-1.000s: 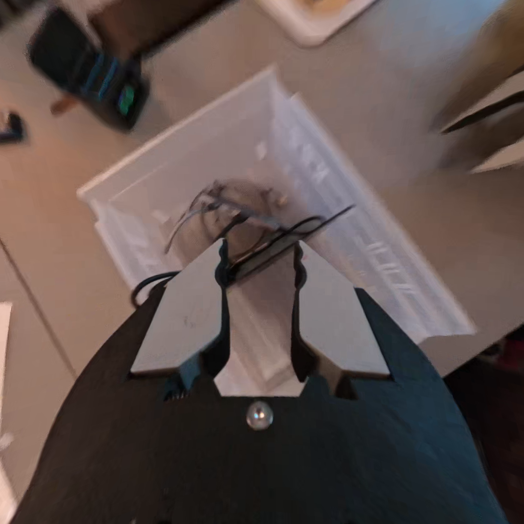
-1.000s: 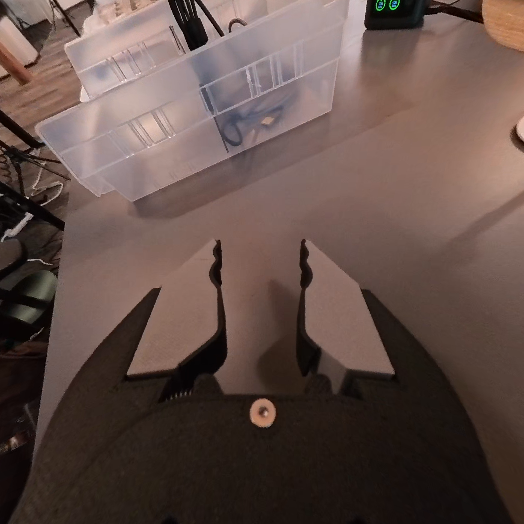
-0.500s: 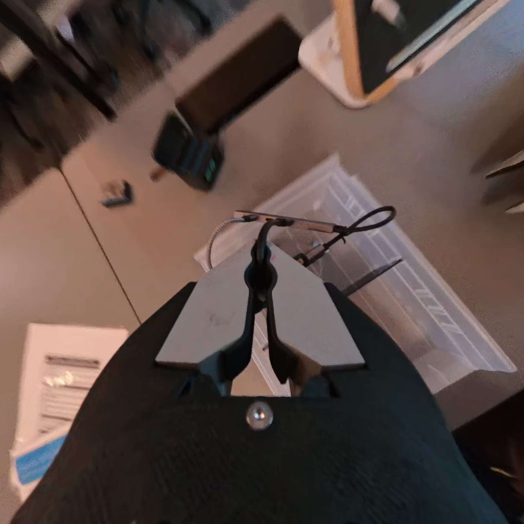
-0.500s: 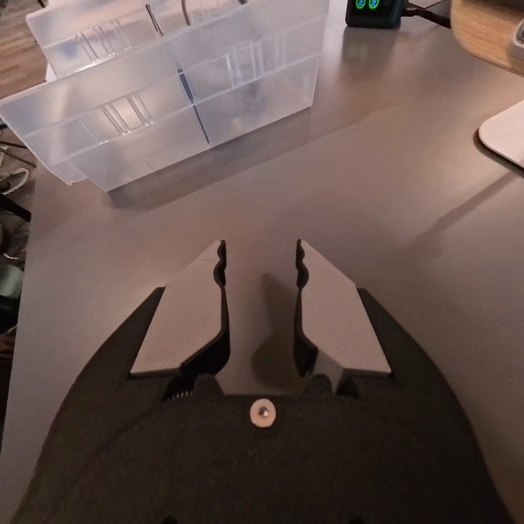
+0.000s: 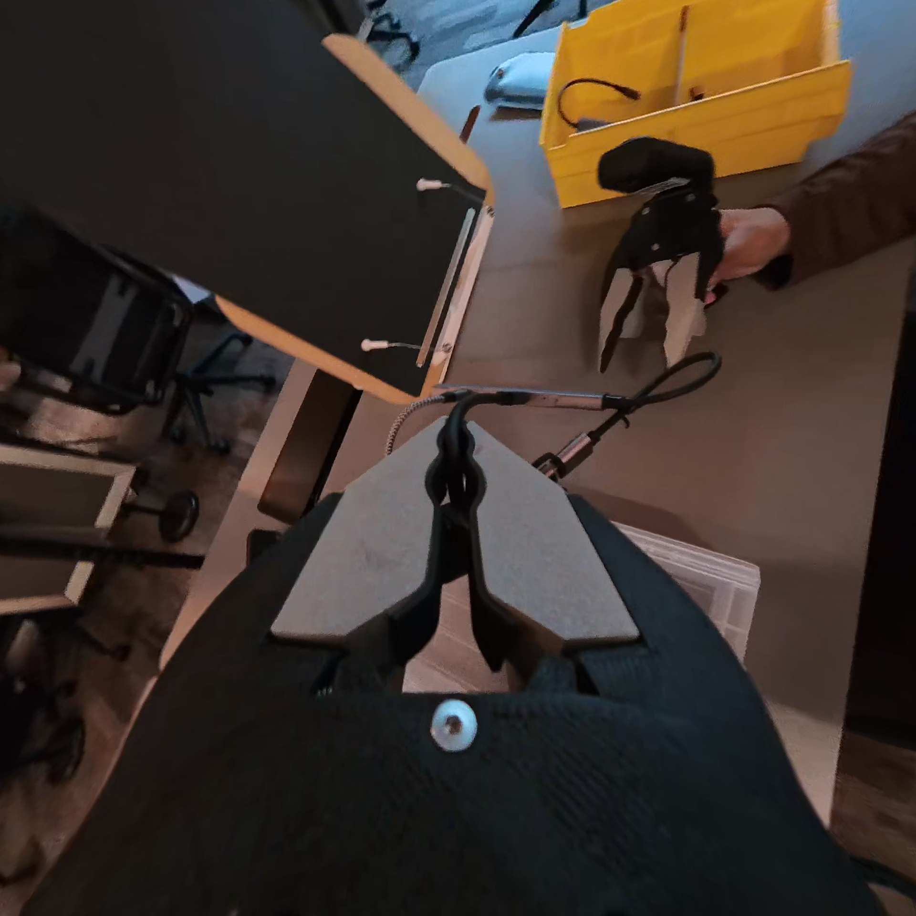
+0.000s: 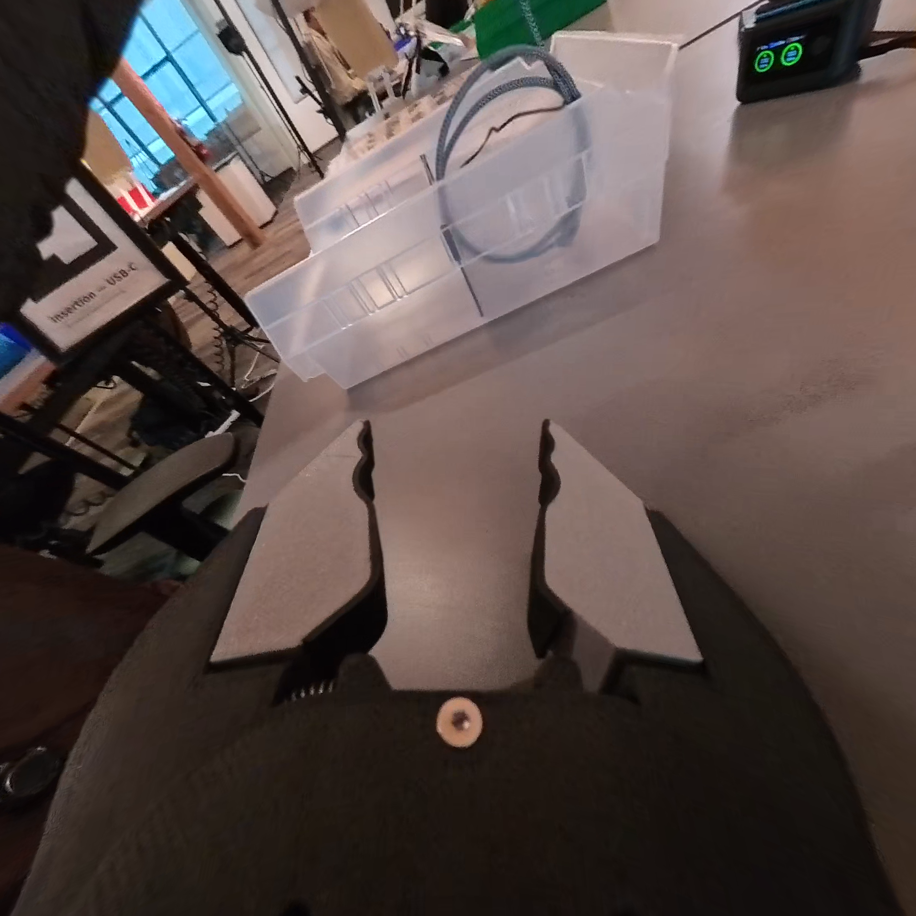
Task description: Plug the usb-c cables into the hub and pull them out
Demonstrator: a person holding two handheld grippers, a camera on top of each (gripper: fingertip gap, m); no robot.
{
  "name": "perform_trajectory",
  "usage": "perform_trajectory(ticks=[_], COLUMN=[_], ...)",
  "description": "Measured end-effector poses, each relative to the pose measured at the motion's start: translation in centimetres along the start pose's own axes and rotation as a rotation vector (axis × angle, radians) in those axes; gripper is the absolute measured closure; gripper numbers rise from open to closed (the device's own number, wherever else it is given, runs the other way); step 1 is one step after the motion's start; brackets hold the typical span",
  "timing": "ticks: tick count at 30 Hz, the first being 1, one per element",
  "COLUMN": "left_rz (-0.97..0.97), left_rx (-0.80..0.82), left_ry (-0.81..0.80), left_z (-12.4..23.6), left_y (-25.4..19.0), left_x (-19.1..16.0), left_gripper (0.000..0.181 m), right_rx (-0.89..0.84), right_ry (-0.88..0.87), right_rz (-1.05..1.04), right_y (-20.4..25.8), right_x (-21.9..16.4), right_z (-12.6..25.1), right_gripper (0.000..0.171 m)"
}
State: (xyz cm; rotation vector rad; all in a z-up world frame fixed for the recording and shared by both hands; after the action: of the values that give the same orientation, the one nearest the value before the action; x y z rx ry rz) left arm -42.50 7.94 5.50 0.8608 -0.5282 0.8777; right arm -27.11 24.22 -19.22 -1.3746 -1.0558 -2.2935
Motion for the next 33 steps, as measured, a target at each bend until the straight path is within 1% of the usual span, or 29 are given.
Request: perform_trajectory(ticks=[3,5,7,9,10,11,13,14,16,18,20,22,24,26,31,33], left_rz=[-0.07,-0.107,-0.13,-0.126,-0.123,-0.123,-0.134,-0.161,-0.222,-0.286,-0.385,-0.483,-0.543,-0.584,-0.701,-0.729], left_rx=[0.008,0.057,0.176,0.329,0.364,0.342,0.237,0.239,0.275,0.322,0.415,0.48,0.489,0.502,0.648,0.651], left_ry=[-0.025,-0.051,-0.063,-0.032,0.003,0.041,0.138,0.19,0.271,0.315,0.37,0.394,0.392,0.352,0.246,0.204], left_z=[0.3,0.9,1.7,2.6,2.8,2.7,1.7,1.2,0.7,0.6,0.8,1.2,1.6,2.1,3.9,4.2], left_y=[-0.3,0.2,1.7,3.7,4.2,4.2,3.0,2.7,2.5,2.7,3.3,3.4,2.8,2.2,1.3,0.4], left_x=[2.5,4.4,6.2,7.1,7.1,6.8,5.7,5.1,4.3,4.1,4.4,5.6,7.3,9.3,14.5,16.1], left_gripper=[0.181,0.181,0.179,0.178,0.179,0.181,0.181,0.181,0.181,0.181,0.181,0.181,0.181,0.181,0.181,0.181], right_rx=[0.008,-0.001,-0.001,-0.01,-0.02,-0.029,-0.041,-0.044,-0.04,-0.032,-0.027,-0.029,-0.035,-0.04,-0.031,-0.029], right_ry=[-0.01,-0.01,-0.006,0.006,0.015,0.024,0.032,0.031,0.027,0.023,0.023,0.026,0.03,0.032,0.01,-0.012], right_rz=[0.015,0.021,0.022,0.02,0.021,0.024,0.033,0.036,0.038,0.033,0.025,0.017,0.011,0.016,0.044,0.061], right_y=[0.2,0.2,0.2,0.1,0.0,0.0,0.0,0.0,0.1,0.1,0.0,-0.1,-0.3,-0.3,0.3,0.6], right_x=[0.2,0.3,0.2,0.0,-0.1,-0.2,-0.2,-0.2,-0.1,-0.1,-0.1,-0.1,-0.2,-0.1,0.3,0.7], right_z=[0.2,0.2,0.2,0.0,-0.1,-0.2,-0.2,-0.2,-0.2,-0.2,-0.1,-0.1,-0.2,-0.2,0.1,0.5], right_gripper=[0.106,0.107,0.107,0.108,0.109,0.11,0.111,0.111,0.111,0.11,0.11,0.11,0.11,0.11,0.11,0.11])
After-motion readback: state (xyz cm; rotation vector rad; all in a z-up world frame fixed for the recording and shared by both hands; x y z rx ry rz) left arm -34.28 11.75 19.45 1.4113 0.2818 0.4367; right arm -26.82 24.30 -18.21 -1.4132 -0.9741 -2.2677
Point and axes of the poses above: each gripper's, where its closed fingertips meet, z back along the fingers, x out of its top, y = z × x across the jaws, the point moved 5 cm from there along z, back along the fingers, and after that the axes turned 3 degrees about -z, right-handed, at the moved point
